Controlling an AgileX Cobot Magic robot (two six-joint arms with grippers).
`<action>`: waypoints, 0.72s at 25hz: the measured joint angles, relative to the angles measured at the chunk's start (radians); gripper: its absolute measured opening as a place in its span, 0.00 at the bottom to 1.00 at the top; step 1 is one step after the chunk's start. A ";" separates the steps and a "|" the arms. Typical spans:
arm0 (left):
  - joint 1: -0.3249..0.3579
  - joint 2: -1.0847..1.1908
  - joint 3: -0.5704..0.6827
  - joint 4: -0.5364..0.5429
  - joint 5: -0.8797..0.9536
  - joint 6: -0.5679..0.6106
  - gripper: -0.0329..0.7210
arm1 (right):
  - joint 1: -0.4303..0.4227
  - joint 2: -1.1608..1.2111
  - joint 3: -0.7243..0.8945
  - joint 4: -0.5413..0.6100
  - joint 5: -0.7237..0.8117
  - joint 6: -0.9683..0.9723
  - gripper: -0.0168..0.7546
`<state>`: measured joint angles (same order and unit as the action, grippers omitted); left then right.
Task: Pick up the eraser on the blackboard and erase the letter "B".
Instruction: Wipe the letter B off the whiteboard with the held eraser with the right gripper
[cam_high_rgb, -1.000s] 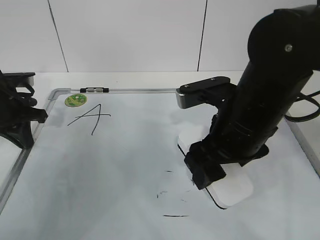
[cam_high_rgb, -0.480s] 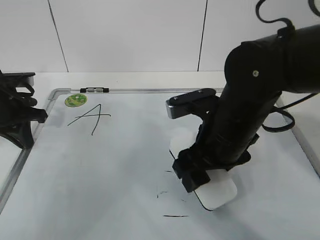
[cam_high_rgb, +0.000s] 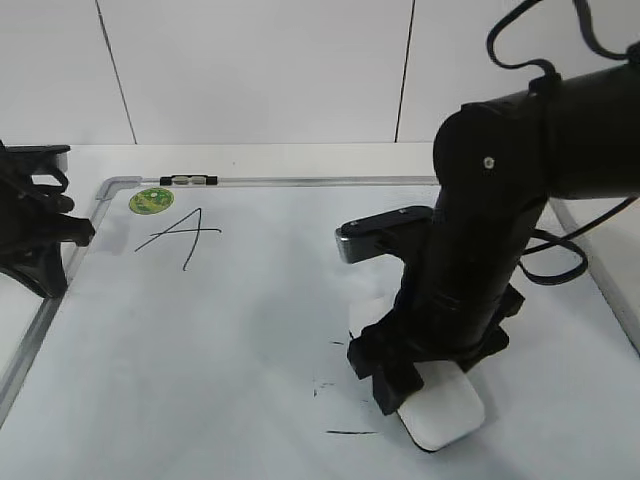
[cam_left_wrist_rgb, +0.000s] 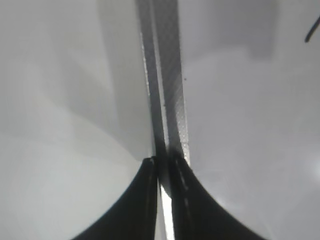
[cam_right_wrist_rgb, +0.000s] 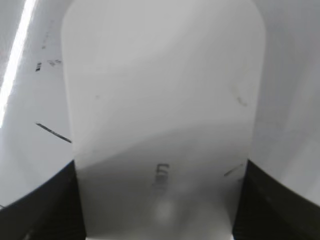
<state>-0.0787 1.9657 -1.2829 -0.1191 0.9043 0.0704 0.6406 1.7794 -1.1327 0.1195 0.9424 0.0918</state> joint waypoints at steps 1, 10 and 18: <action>0.000 0.000 0.000 0.000 0.000 0.000 0.09 | 0.000 0.011 -0.003 0.004 0.004 0.002 0.75; 0.000 0.000 0.000 0.000 0.002 0.000 0.09 | 0.000 0.038 -0.060 0.010 0.019 0.003 0.75; -0.002 0.000 0.000 0.006 0.002 0.000 0.09 | 0.000 0.072 -0.066 0.006 0.038 0.003 0.75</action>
<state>-0.0810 1.9657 -1.2829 -0.1135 0.9065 0.0704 0.6406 1.8511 -1.1987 0.1259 0.9804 0.0945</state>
